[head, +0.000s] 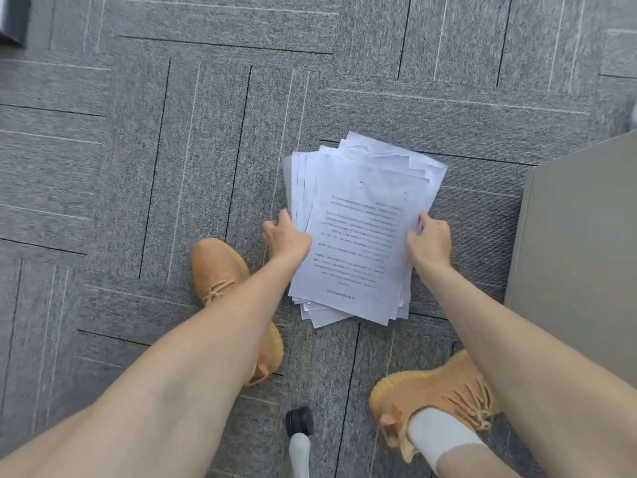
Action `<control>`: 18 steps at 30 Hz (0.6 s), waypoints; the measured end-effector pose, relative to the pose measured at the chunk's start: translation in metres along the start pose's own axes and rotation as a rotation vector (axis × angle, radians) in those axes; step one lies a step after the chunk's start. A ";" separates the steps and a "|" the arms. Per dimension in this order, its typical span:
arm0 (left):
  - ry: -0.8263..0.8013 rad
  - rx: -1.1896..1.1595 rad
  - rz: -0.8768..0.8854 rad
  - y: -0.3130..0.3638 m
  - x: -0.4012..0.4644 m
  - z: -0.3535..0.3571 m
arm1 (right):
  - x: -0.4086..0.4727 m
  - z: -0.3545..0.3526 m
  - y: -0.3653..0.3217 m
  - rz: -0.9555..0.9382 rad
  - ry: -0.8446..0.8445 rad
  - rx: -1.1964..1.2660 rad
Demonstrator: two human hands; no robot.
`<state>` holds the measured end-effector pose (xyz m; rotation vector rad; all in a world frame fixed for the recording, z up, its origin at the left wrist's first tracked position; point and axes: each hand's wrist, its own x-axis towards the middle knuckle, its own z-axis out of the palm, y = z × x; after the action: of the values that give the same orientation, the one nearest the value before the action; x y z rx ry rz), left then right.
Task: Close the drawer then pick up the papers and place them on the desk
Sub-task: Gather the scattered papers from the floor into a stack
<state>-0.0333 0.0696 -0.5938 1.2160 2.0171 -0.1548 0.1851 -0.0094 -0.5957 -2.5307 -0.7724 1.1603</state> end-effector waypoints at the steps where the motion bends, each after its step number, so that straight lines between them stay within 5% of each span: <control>1: 0.023 -0.026 -0.040 -0.002 0.000 0.000 | -0.001 0.001 0.002 0.028 0.024 0.006; 7: -0.028 -0.322 -0.199 0.002 -0.003 -0.002 | -0.013 0.013 0.005 0.060 0.050 -0.043; 13: 0.051 -0.106 -0.226 0.005 -0.015 0.010 | -0.017 0.019 0.004 0.211 0.054 0.196; 18: -0.031 -0.238 -0.261 0.001 -0.016 0.006 | -0.012 0.016 0.006 0.291 -0.003 0.312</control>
<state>-0.0251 0.0561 -0.5877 0.7975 2.0926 -0.0572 0.1691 -0.0209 -0.6009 -2.4249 -0.2021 1.2583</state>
